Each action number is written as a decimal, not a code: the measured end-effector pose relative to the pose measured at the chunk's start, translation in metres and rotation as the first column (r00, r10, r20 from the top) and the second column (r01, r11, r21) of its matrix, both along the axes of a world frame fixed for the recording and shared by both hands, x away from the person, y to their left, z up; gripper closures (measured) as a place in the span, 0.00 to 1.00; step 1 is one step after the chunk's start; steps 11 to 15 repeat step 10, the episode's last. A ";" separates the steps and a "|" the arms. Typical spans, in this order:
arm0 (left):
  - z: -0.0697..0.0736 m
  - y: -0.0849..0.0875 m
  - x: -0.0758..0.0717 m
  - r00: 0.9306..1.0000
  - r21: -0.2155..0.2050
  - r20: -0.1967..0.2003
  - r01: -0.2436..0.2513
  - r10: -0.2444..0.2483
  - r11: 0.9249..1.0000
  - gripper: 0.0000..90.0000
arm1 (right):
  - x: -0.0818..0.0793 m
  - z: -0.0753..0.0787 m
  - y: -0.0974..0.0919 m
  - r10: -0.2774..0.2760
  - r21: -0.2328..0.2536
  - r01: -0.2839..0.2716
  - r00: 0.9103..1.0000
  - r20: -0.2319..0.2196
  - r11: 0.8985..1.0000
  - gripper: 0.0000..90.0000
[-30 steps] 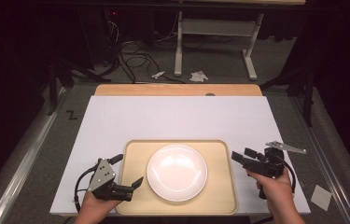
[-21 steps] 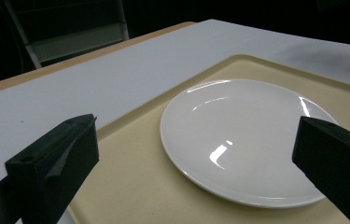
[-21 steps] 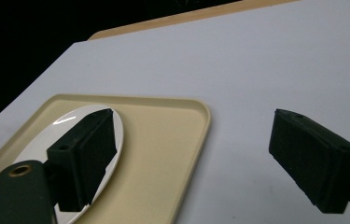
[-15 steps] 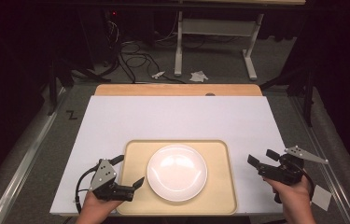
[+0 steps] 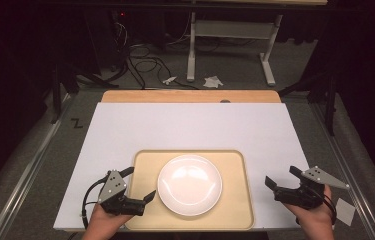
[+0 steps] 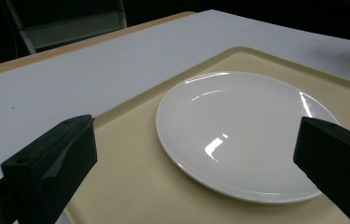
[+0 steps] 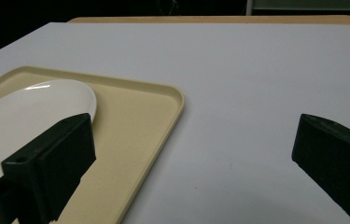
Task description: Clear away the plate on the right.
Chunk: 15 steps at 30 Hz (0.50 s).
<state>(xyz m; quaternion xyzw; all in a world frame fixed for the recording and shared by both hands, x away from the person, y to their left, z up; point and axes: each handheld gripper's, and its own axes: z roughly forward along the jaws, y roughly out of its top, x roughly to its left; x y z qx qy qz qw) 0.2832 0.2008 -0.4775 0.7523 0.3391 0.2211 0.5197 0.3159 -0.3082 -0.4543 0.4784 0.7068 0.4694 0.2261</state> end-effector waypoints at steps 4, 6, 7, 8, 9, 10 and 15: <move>-0.001 -0.001 0.001 1.000 -0.007 -0.007 -0.001 0.001 1.000 0.00 | -0.001 0.001 -0.004 -0.009 0.022 0.008 1.000 0.020 1.000 0.00; 0.000 -0.001 0.000 1.000 -0.004 -0.010 0.004 -0.004 1.000 0.00 | -0.001 0.001 -0.005 -0.008 0.027 0.007 1.000 0.016 1.000 0.00; 0.000 -0.002 0.000 1.000 -0.003 -0.009 0.003 -0.003 1.000 0.00 | -0.001 0.000 -0.005 -0.008 0.026 0.008 1.000 0.013 1.000 0.00; 0.000 -0.002 0.000 1.000 -0.003 -0.008 0.003 -0.003 1.000 0.00 | 0.000 0.000 -0.005 -0.008 0.025 0.008 1.000 0.010 1.000 0.00; 0.000 -0.002 0.000 1.000 -0.004 -0.009 0.003 -0.003 1.000 0.00 | 0.000 -0.001 -0.005 -0.009 0.025 0.008 1.000 0.007 1.000 0.00; 0.000 -0.001 0.000 1.000 -0.006 -0.008 0.003 -0.003 1.000 0.00 | 0.001 -0.001 -0.005 -0.008 0.025 0.008 1.000 0.007 1.000 0.00; 0.000 -0.001 0.000 1.000 -0.006 -0.008 0.003 -0.003 1.000 0.00 | 0.001 -0.001 -0.005 -0.008 0.025 0.008 1.000 0.007 1.000 0.00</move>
